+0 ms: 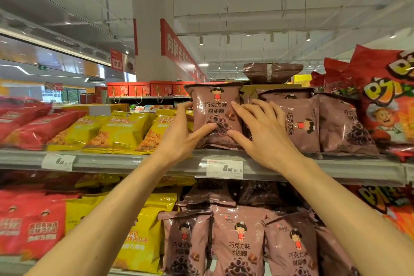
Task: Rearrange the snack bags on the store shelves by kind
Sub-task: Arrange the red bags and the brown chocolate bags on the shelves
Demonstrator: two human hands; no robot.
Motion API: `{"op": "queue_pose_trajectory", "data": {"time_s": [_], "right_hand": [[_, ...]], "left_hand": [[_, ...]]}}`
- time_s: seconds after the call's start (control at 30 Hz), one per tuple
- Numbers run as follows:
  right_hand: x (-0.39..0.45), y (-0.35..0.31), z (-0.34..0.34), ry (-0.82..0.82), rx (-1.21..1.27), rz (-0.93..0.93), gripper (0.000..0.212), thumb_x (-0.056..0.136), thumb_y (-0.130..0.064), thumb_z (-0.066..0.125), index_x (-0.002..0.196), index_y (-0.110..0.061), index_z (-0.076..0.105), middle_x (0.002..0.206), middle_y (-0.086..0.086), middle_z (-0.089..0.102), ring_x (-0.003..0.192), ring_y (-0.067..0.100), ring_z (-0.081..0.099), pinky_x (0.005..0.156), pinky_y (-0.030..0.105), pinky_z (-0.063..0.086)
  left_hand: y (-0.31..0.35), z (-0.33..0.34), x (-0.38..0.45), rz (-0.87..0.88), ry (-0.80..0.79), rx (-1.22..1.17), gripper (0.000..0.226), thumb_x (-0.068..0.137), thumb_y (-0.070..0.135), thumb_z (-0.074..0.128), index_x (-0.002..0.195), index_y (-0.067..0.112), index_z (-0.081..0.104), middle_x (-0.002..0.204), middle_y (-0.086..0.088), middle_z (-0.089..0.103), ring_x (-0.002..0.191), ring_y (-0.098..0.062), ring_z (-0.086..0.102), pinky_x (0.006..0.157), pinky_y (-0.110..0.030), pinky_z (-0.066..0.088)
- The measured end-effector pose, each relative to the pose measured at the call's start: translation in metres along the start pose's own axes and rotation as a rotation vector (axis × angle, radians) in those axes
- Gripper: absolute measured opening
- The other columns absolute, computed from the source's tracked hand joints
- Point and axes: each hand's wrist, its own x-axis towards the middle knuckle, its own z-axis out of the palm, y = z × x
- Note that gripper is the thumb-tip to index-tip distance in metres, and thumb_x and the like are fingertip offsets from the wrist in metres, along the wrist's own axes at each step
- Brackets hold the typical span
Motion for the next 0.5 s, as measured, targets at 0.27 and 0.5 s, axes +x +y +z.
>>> {"op": "queue_pose_trajectory", "data": {"time_s": [0.27, 0.5], "right_hand": [[-0.007, 0.009, 0.002, -0.050, -0.049, -0.114, 0.080, 0.093, -0.061, 0.042, 0.162, -0.030, 0.017, 0.171, 0.005, 0.008, 0.157, 0.025, 0.007, 0.126, 0.054, 0.002], [0.008, -0.008, 0.001, -0.049, -0.002, -0.122, 0.076, 0.099, -0.065, 0.033, 0.162, -0.034, 0.006, 0.172, 0.002, -0.003, 0.158, 0.023, -0.005, 0.126, 0.053, -0.002]], "left_hand": [[-0.010, 0.002, 0.004, 0.154, -0.098, 0.215, 0.095, 0.084, 0.081, 0.056, 0.156, 0.022, 0.036, 0.147, 0.002, 0.057, 0.128, -0.014, 0.057, 0.104, -0.042, 0.054], [-0.012, -0.001, 0.002, 0.274, 0.084, 0.221, 0.063, 0.106, 0.050, 0.047, 0.162, 0.036, 0.023, 0.149, -0.001, 0.044, 0.114, -0.012, 0.058, 0.093, -0.039, 0.056]]}}
